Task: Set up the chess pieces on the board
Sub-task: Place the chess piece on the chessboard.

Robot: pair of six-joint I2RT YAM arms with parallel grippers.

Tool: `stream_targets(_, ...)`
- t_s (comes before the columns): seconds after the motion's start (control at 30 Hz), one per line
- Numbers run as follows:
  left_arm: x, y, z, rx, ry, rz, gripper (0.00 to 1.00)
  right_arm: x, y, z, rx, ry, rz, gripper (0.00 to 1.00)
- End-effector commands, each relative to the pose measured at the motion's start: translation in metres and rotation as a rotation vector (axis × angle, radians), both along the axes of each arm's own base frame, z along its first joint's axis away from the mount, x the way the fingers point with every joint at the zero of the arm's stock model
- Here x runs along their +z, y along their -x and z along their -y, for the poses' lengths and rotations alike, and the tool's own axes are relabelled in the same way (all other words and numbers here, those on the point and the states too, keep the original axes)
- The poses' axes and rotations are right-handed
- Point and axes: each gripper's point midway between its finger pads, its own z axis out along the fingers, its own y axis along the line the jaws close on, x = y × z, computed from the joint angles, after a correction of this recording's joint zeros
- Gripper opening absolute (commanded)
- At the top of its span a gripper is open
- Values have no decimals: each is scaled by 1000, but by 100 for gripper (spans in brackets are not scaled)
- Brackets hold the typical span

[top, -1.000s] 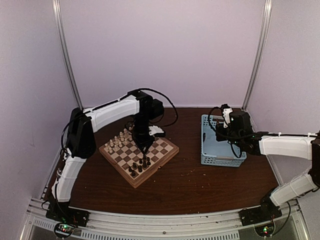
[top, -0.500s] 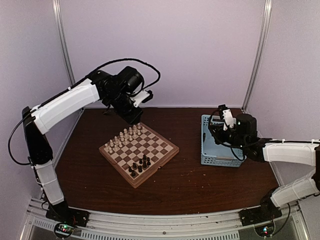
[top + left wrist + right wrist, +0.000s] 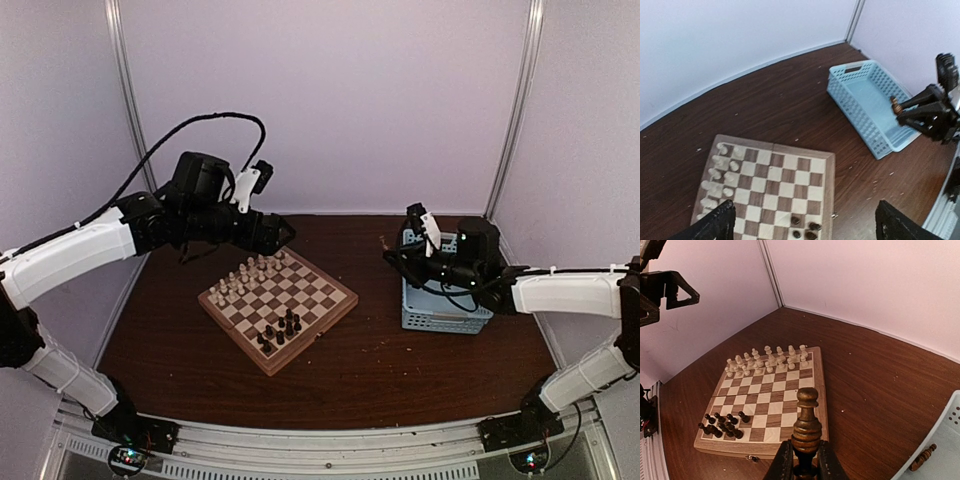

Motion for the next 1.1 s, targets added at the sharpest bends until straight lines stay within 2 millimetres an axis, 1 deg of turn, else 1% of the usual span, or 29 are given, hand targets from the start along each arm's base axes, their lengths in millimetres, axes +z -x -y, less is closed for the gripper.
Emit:
stream_targets(0.0, 38, 3, 43, -173, 305, -34, 97, 23, 10, -28, 117, -33, 20, 14)
stream_targets(0.07, 36, 10, 58, -255, 358, -90, 89, 26, 16, -40, 157, -32, 11, 14)
stream_targets(0.13, 42, 18, 74, -346, 421, -133, 80, 26, 23, -52, 192, -22, 2, 14)
stream_targets(0.2, 40, 19, 83, -383, 450, -170, 71, 28, 29, -60, 215, -14, 4, 14)
stream_targets(0.27, 39, 19, 90, -406, 466, -195, 67, 29, 34, -67, 235, -15, 0, 14)
stream_targets(0.43, 39, 23, 101, -460, 521, -248, 63, 28, 46, -83, 289, -4, -12, 14)
stream_targets(0.63, 21, 25, 116, -486, 535, -361, 51, 31, 52, -89, 313, 11, -6, 14)
stream_targets(0.87, 11, 20, 120, -464, 525, -405, 50, 32, 53, -90, 310, 15, 0, 14)
stream_targets(1.07, 7, 22, 123, -475, 518, -427, 48, 32, 54, -91, 311, 12, 3, 14)
